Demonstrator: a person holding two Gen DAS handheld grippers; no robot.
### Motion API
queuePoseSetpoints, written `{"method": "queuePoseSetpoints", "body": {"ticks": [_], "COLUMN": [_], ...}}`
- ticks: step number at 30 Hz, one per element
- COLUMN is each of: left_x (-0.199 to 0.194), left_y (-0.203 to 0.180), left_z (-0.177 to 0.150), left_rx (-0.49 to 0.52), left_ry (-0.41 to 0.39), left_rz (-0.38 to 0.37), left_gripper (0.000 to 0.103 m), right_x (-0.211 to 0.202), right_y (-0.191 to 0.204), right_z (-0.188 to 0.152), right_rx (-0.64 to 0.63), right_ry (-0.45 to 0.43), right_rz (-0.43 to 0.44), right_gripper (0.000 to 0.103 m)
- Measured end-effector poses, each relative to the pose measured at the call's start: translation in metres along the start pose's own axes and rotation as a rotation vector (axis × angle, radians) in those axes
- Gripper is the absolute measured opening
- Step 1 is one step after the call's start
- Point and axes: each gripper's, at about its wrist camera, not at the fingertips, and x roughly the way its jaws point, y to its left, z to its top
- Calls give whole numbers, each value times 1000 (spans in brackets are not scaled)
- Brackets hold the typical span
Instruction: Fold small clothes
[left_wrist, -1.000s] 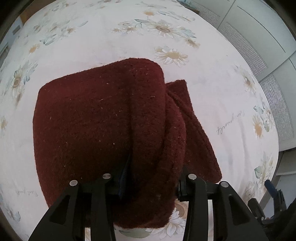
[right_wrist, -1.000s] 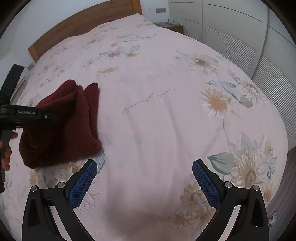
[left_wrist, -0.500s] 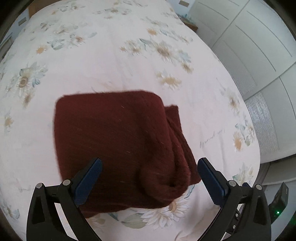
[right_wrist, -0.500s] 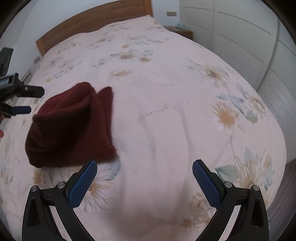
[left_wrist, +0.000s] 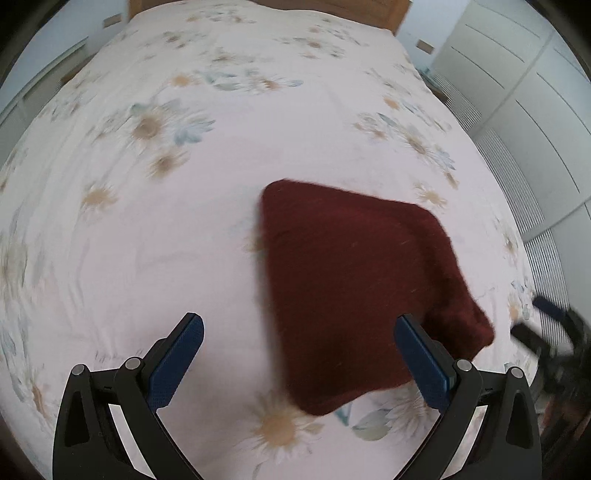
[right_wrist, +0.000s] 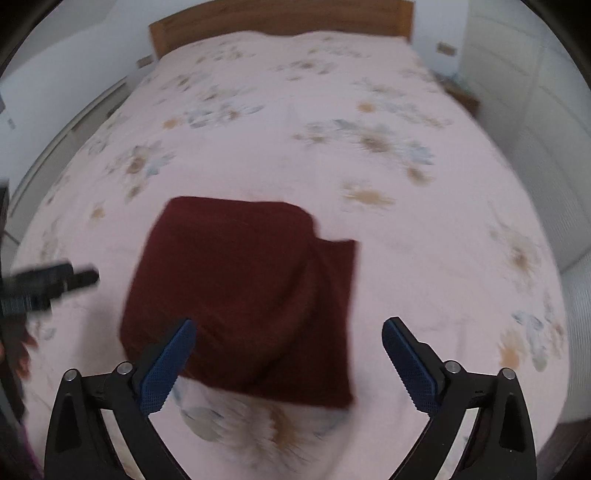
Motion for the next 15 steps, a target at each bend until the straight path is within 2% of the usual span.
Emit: {"method": "queuePoseSetpoints", "body": {"ticks": [2, 6, 13, 14, 15], "left_x": [-3, 0, 14, 15, 16], "left_y": [14, 29, 35, 34, 34], "left_z": [-8, -18, -29, -30, -32], "left_rx": [-33, -61, -36, -33, -31], "left_ry": [-14, 14, 53, 55, 56], "left_rz": [-1, -29, -30, -31, -31], "left_gripper": [102, 102, 102, 102, 102], "right_x": [19, 52, 95, 98, 100], "right_y": [10, 27, 32, 32, 29], "right_z": [18, 29, 9, 5, 0], "right_rx": [3, -21, -12, -10, -2], "right_ry": [50, 134, 268, 278, 285], "right_rz": [31, 22, 5, 0, -1], "right_gripper": [98, 97, 96, 95, 83]}}
